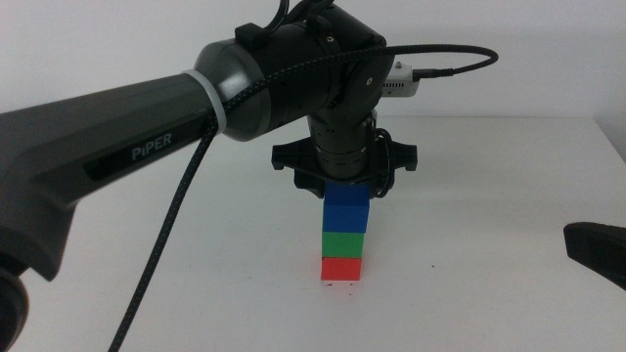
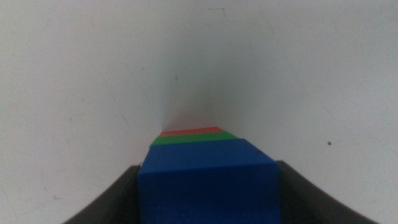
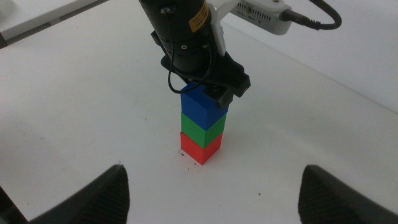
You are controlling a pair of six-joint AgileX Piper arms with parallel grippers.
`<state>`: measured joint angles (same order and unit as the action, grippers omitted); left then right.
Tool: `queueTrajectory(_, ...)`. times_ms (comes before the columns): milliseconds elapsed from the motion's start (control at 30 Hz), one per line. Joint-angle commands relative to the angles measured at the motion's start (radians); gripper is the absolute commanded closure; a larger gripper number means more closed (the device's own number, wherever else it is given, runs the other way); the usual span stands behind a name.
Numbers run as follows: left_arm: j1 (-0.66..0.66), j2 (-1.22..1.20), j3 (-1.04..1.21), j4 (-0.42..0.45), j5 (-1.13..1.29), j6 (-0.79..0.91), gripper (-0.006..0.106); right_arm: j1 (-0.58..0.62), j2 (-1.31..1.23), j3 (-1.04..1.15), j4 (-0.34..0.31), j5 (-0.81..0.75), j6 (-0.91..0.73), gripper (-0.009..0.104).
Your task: Stack red cubes first, then green, then blue cubes in a specific spot.
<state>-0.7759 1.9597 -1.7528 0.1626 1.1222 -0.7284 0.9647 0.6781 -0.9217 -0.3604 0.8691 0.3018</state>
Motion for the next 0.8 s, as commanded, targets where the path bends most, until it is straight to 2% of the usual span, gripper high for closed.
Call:
queueTrajectory(0, 0.000, -0.007, -0.006, 0.006, -0.008, -0.004, 0.033, 0.001, -0.005, 0.000, -0.006, -0.010, -0.008, 0.002)
queueTrajectory(100, 0.000, -0.007, -0.006, 0.019, -0.011, -0.002, 0.014, 0.001, -0.005, 0.000, -0.006, -0.010, -0.008, 0.002)
queueTrajectory(167, 0.000, -0.007, -0.006, 0.031, -0.011, -0.002, 0.007, 0.001, -0.005, 0.000, -0.006, -0.010, -0.008, 0.002)
queueTrajectory(267, 0.000, -0.014, -0.015, 0.032, -0.008, -0.002, 0.007, 0.001, -0.005, 0.000, -0.006, -0.010, -0.008, 0.002)
queueTrajectory(467, 0.000, -0.130, -0.100, 0.001, 0.073, 0.155, 0.007, 0.001, -0.005, 0.000, -0.006, -0.010, -0.008, 0.002)
queueTrajectory(533, 0.000, -0.194, -0.120, 0.026, 0.099, 0.176, 0.007, 0.001, -0.005, 0.000, -0.006, -0.010, -0.008, 0.002)
queueTrajectory(633, 0.005, -0.293, -0.120, 0.127, 0.099, 0.229, 0.007, 0.001, -0.005, 0.000, -0.006, -0.010, -0.008, 0.002)
queueTrajectory(700, 0.030, -0.353, -0.101, 0.144, 0.099, 0.304, 0.007, 0.001, -0.005, 0.000, -0.006, -0.010, -0.008, 0.002)
queueTrajectory(767, 0.078, -0.418, -0.071, 0.118, 0.099, 0.395, 0.007, 0.001, -0.005, 0.000, -0.006, -0.010, -0.008, 0.002)
